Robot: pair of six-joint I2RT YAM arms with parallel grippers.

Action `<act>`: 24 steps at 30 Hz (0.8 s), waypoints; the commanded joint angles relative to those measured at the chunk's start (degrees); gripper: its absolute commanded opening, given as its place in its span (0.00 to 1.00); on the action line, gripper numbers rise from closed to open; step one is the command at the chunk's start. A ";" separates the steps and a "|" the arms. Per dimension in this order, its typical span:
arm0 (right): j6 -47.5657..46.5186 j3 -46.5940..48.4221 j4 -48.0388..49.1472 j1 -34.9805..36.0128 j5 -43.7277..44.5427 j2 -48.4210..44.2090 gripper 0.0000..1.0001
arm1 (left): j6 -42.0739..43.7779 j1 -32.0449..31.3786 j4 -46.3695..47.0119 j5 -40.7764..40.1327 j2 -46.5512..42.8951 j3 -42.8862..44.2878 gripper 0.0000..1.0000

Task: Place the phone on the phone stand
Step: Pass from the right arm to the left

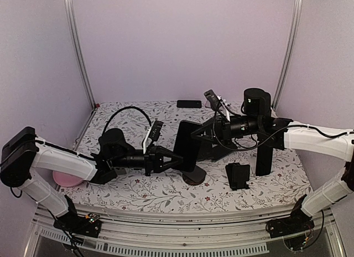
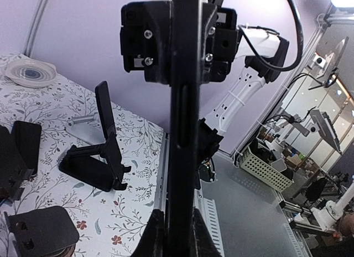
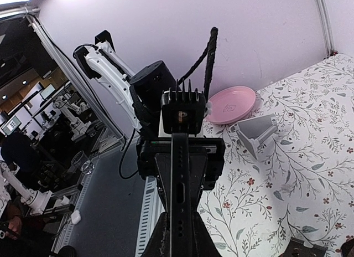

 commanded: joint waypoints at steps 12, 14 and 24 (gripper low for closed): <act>1.51 -1.19 2.71 0.68 9.40 -2.36 0.80 | 4.76 -3.21 -11.91 -19.14 -4.72 2.67 0.00; 2.76 -1.49 2.71 0.64 13.08 -2.92 0.89 | 6.14 -4.06 -14.38 -22.78 -4.72 3.88 0.00; 6.73 -3.58 4.12 0.65 28.62 -7.93 0.99 | 9.30 -5.39 -21.93 -32.16 -5.05 8.81 0.00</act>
